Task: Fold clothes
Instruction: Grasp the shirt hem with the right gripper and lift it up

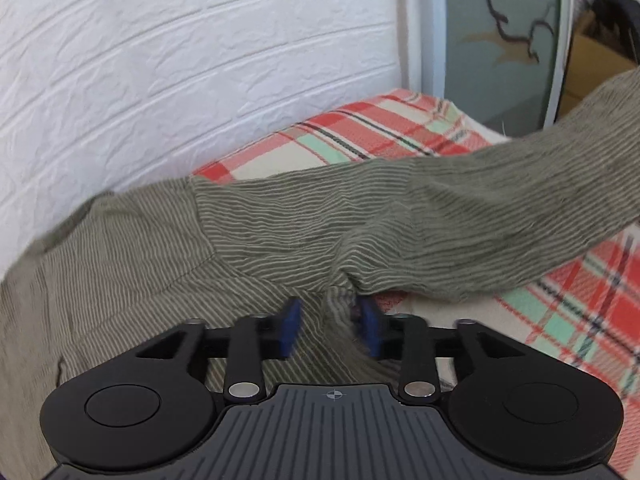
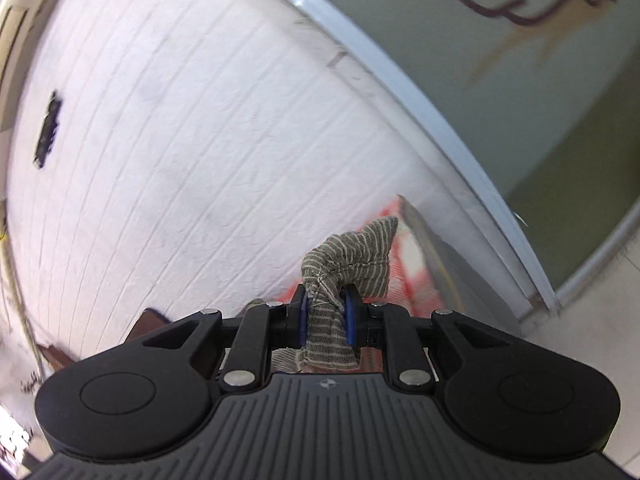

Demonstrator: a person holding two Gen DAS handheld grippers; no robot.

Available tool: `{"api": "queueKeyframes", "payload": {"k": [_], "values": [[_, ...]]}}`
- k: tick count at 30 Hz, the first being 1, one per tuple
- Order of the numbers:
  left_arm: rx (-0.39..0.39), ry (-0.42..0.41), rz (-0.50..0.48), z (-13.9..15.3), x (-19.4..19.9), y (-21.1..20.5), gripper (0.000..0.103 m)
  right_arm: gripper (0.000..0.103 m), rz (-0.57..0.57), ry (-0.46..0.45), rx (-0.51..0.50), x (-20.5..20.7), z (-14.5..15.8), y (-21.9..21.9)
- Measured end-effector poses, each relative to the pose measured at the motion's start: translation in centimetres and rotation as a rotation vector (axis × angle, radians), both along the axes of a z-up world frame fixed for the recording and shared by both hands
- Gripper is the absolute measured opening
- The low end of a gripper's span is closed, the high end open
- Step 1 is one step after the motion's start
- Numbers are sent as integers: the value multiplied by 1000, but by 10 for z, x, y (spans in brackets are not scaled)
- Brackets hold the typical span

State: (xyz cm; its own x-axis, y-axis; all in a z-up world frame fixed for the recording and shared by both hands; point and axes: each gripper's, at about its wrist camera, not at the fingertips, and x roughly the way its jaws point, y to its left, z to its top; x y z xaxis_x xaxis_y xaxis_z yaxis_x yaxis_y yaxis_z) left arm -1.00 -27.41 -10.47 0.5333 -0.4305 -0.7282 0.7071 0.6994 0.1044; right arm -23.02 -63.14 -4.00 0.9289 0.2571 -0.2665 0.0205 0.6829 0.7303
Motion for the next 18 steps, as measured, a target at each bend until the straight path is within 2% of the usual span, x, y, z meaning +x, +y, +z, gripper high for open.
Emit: {"api": "queueKeyframes", "payload": {"k": [2,4,5,8,10,13,14,16,18], "values": [[-15,49,-4,-1,6,2,56,20,37,-49,-23,12,20,12],[-61,179,-2,-10,18,3,57,20,79,-100,-52,27,42,26],[-73,215,10,-15,21,2,58,20,105,-121,-72,34,54,34],[-89,191,17,-13,17,2,58,20,170,-155,-140,53,85,60],[-109,176,-16,1,9,13,59,20,201,-145,-209,63,94,73],[-124,110,-41,25,1,35,70,20,215,-134,-244,70,99,82],[-125,92,-32,31,4,43,70,20,214,-134,-242,71,99,82],[-134,123,21,32,20,51,68,20,212,-139,-223,73,98,80],[-147,180,87,29,39,56,56,20,207,-145,-206,74,98,79]]}}
